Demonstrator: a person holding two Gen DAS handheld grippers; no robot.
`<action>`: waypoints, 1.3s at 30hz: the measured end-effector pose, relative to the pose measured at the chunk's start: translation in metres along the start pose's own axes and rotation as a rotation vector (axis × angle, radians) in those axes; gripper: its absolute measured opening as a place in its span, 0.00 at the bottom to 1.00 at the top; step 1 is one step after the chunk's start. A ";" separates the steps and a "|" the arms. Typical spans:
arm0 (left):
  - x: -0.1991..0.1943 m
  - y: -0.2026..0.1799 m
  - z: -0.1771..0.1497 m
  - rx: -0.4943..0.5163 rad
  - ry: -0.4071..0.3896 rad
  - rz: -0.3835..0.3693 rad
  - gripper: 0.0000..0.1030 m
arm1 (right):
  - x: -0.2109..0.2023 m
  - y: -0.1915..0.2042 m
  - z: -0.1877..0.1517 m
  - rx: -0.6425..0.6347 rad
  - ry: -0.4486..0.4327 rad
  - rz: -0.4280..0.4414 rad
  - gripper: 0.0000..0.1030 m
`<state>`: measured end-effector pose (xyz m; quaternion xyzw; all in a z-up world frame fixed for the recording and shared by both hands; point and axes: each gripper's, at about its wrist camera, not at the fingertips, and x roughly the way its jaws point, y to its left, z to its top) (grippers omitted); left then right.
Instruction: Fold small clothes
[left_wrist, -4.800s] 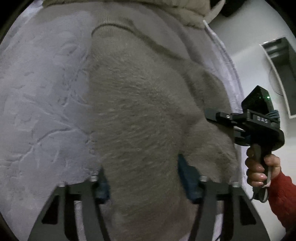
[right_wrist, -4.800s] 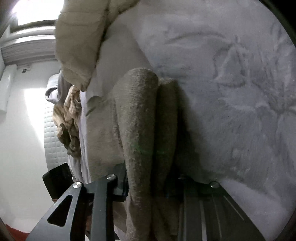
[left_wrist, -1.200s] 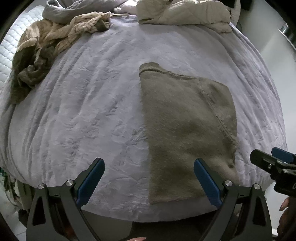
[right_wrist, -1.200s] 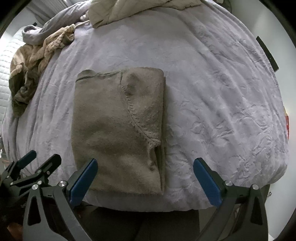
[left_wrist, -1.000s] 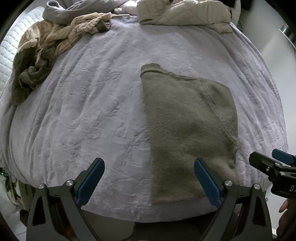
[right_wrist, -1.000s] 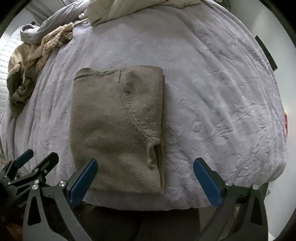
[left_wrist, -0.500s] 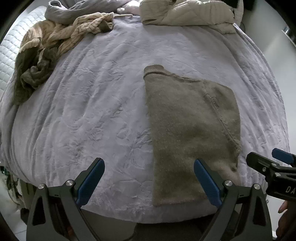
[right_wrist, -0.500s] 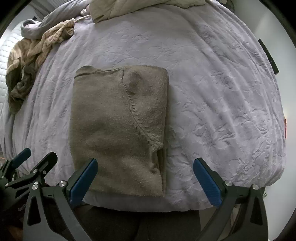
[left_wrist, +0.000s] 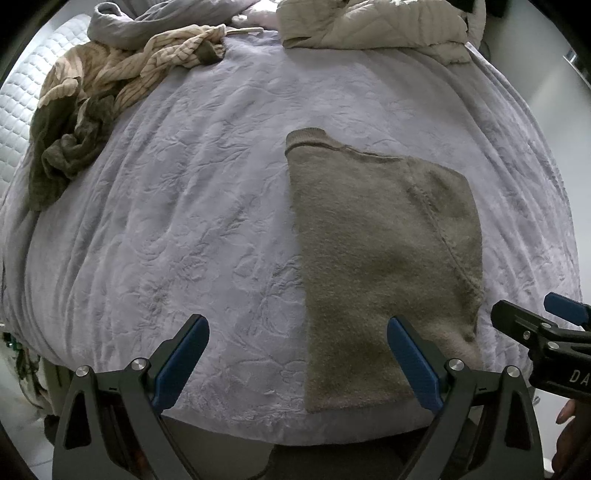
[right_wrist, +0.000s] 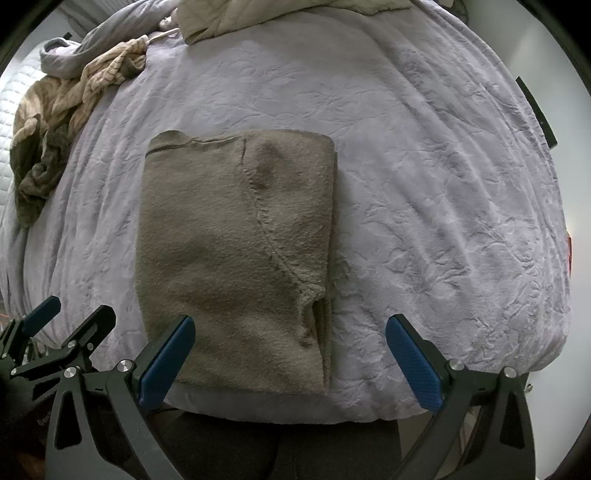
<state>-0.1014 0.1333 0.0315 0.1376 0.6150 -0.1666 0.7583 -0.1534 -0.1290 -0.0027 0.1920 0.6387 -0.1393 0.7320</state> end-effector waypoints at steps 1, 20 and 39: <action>0.000 0.000 0.000 0.001 0.000 0.001 0.95 | 0.000 0.000 0.000 0.000 0.000 -0.001 1.00; -0.001 -0.003 -0.001 -0.004 0.000 0.004 0.95 | 0.000 -0.001 0.001 -0.004 0.000 -0.002 1.00; -0.004 -0.004 0.000 0.003 -0.003 0.011 0.95 | 0.000 -0.001 0.001 -0.004 -0.001 -0.001 1.00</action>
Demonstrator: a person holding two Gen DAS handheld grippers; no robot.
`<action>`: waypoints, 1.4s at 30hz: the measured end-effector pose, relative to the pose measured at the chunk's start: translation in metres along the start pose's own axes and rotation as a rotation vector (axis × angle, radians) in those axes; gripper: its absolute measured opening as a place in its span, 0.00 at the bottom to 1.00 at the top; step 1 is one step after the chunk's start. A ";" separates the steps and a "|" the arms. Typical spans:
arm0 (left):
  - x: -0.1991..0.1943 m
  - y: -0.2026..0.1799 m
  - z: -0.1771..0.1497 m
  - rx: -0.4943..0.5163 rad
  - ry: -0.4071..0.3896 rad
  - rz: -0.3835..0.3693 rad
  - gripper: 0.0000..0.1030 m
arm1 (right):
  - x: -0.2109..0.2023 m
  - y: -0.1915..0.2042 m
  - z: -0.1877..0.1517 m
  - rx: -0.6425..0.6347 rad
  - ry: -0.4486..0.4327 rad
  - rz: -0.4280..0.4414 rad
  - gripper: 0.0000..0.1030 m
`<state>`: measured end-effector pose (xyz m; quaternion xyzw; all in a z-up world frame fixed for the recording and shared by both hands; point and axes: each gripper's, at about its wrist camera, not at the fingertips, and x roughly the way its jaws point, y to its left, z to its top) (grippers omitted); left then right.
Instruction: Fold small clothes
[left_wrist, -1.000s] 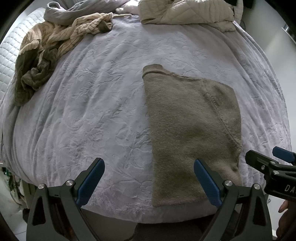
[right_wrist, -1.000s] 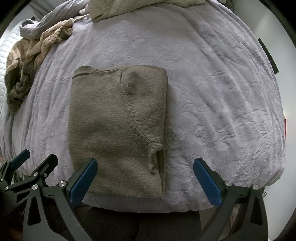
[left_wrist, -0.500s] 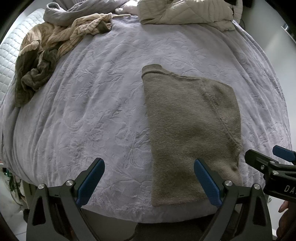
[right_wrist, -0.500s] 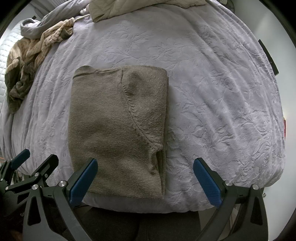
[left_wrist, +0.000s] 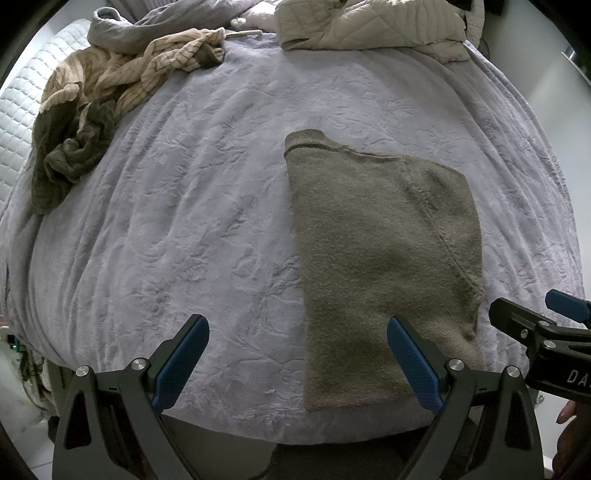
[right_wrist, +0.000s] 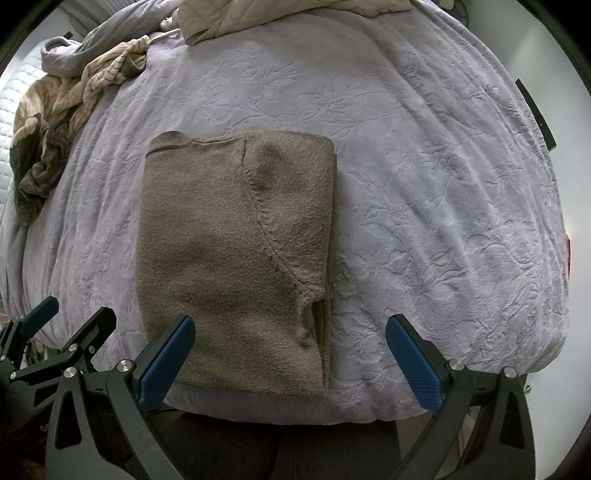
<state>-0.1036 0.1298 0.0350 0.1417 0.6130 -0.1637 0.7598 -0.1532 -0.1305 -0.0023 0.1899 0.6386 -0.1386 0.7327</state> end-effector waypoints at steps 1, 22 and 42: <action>0.000 0.000 0.000 0.000 0.000 0.000 0.95 | 0.000 0.000 0.000 0.000 0.000 0.000 1.00; -0.003 -0.001 -0.001 0.006 -0.006 0.002 0.94 | -0.004 -0.002 -0.001 0.010 -0.009 -0.004 1.00; 0.001 0.001 -0.001 0.006 0.003 -0.001 0.94 | -0.005 -0.002 -0.003 0.015 -0.012 -0.008 1.00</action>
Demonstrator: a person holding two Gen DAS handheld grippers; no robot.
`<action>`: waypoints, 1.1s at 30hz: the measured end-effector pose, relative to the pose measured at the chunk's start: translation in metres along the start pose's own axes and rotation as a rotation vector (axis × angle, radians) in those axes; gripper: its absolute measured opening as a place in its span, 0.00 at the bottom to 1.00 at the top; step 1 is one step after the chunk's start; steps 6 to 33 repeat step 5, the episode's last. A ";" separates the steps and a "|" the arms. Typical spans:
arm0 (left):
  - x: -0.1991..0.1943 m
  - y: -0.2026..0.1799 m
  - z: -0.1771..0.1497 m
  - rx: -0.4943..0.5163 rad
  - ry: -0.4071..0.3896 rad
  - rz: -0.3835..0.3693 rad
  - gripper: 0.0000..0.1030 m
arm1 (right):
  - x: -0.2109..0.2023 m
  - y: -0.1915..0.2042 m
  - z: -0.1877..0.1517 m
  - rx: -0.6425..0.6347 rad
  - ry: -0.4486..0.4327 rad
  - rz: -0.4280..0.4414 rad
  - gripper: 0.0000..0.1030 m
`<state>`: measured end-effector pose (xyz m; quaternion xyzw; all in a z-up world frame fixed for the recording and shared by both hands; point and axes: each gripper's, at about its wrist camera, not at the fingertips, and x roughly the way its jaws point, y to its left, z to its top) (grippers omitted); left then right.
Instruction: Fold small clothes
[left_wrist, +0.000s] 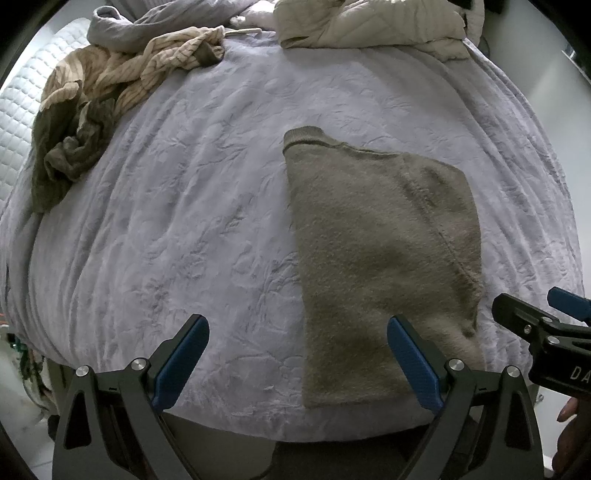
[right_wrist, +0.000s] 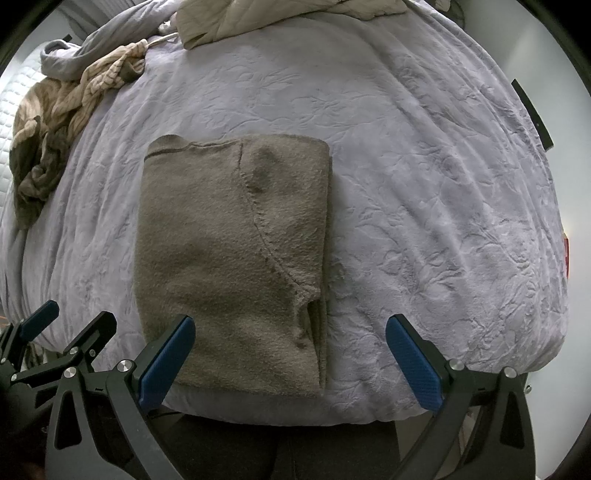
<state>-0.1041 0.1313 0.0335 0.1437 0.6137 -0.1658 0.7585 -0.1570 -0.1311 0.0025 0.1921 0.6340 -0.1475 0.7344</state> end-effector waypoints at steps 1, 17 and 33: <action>0.000 0.000 -0.001 -0.001 -0.005 -0.002 0.94 | 0.000 0.001 -0.001 0.002 0.000 -0.001 1.00; -0.002 -0.002 -0.003 0.006 -0.013 -0.009 0.94 | 0.000 0.001 -0.001 0.004 0.000 -0.002 1.00; -0.002 -0.002 -0.003 0.006 -0.013 -0.009 0.94 | 0.000 0.001 -0.001 0.004 0.000 -0.002 1.00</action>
